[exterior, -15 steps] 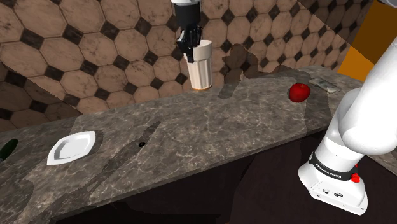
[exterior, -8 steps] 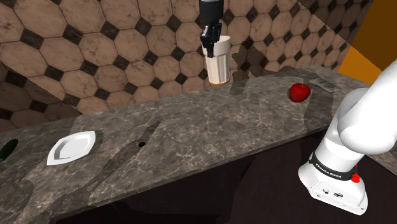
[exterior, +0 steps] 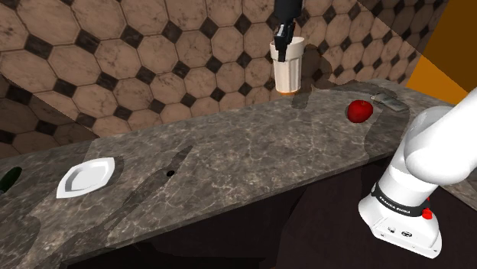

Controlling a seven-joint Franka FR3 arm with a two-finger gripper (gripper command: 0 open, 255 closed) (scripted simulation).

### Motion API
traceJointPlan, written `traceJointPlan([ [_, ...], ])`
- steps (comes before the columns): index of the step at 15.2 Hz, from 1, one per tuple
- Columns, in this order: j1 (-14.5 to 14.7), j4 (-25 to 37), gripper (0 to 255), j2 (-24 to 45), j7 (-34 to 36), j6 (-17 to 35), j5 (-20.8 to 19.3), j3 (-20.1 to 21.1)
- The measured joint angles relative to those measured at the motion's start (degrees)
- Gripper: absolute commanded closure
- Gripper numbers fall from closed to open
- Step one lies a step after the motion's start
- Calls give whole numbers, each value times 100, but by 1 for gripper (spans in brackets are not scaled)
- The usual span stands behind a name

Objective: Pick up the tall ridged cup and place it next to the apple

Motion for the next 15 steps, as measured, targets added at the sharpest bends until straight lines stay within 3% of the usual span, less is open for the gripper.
traceJointPlan([
  [8, -321, -673, 255, -761, -989, 16, -287, -760],
  [15, -636, -838, 255, -1031, -1947, 42, -651, -1536],
])
